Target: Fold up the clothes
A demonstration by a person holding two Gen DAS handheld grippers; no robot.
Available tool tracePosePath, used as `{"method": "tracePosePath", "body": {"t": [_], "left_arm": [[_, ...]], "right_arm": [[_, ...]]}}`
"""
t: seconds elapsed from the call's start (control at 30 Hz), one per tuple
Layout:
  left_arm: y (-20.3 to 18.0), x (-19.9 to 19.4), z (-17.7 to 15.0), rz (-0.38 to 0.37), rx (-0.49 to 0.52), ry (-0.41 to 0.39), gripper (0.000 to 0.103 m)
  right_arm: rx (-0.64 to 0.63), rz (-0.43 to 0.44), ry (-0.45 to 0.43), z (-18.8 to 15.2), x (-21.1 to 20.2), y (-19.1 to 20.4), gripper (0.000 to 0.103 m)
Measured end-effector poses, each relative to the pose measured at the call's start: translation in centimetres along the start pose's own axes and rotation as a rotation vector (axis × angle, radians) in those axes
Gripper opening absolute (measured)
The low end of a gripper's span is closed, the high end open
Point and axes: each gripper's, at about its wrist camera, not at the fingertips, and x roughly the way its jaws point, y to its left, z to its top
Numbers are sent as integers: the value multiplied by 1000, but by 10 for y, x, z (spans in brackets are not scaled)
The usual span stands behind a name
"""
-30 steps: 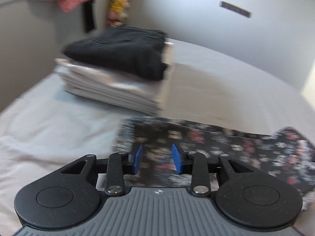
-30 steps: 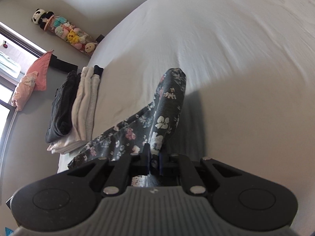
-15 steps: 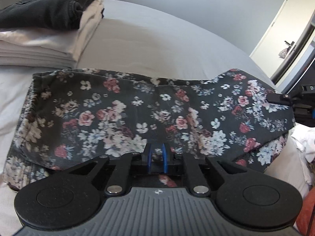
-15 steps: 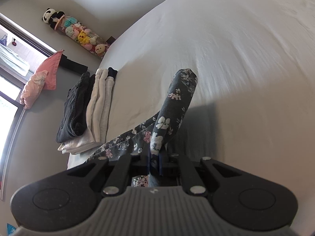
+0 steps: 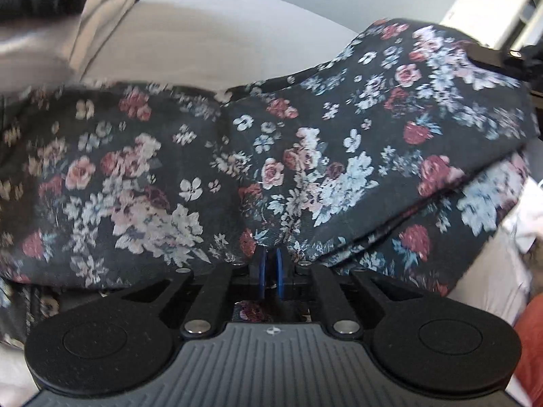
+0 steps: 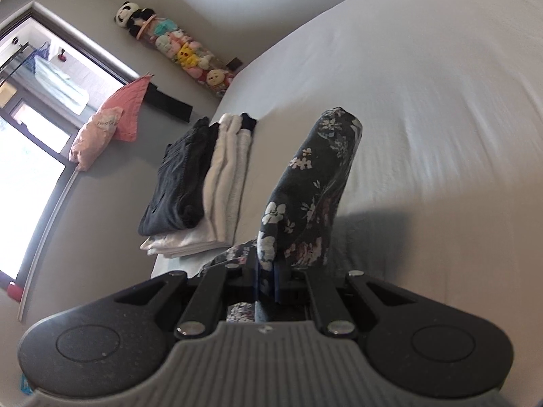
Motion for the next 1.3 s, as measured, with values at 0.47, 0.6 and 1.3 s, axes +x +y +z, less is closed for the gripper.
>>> {"method": "tracePosePath", "body": {"t": [0.47, 0.6, 1.3], "left_arm": [[62, -88, 1, 93, -265, -244, 7], [94, -112, -8, 200, -405, -295, 7], [161, -163, -41, 272, -619, -386, 7]], "right_arm": [[-161, 69, 77, -7, 56, 75, 9], [-170, 91, 107, -13, 83, 93, 9], [-116, 75, 307, -94, 241, 145, 9]]}}
